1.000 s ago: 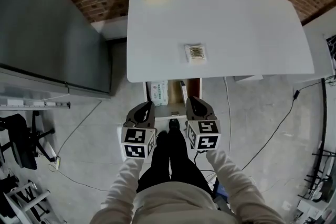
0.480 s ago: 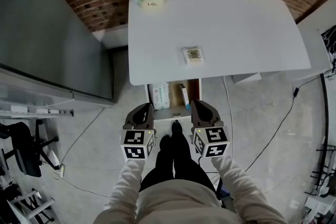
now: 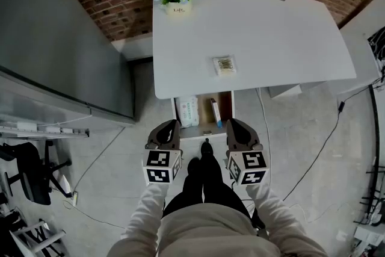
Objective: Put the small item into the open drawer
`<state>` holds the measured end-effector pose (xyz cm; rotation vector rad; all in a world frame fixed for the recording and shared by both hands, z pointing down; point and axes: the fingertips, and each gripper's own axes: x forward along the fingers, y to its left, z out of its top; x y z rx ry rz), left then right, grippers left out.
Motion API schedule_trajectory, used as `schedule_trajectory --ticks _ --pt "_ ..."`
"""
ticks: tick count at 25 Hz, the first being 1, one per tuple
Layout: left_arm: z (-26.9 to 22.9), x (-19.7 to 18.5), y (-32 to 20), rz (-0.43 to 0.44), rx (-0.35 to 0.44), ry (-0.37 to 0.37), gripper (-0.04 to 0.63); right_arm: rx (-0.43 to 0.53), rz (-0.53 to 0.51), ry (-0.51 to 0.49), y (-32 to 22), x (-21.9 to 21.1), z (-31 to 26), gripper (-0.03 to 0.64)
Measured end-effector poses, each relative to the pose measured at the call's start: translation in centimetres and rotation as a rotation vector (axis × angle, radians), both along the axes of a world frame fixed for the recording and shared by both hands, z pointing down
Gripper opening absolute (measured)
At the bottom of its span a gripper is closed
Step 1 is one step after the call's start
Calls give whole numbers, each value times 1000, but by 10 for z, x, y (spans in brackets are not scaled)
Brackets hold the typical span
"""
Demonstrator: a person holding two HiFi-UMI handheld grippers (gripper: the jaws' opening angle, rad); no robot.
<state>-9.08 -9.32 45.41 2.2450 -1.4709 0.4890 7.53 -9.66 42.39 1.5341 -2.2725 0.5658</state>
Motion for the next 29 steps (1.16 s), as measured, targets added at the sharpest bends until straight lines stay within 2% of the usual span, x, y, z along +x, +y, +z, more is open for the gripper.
schedule_trajectory --ticks 29 --pt "-3 -3 5 5 11 -12 17 -23 1 19 20 4 7 26"
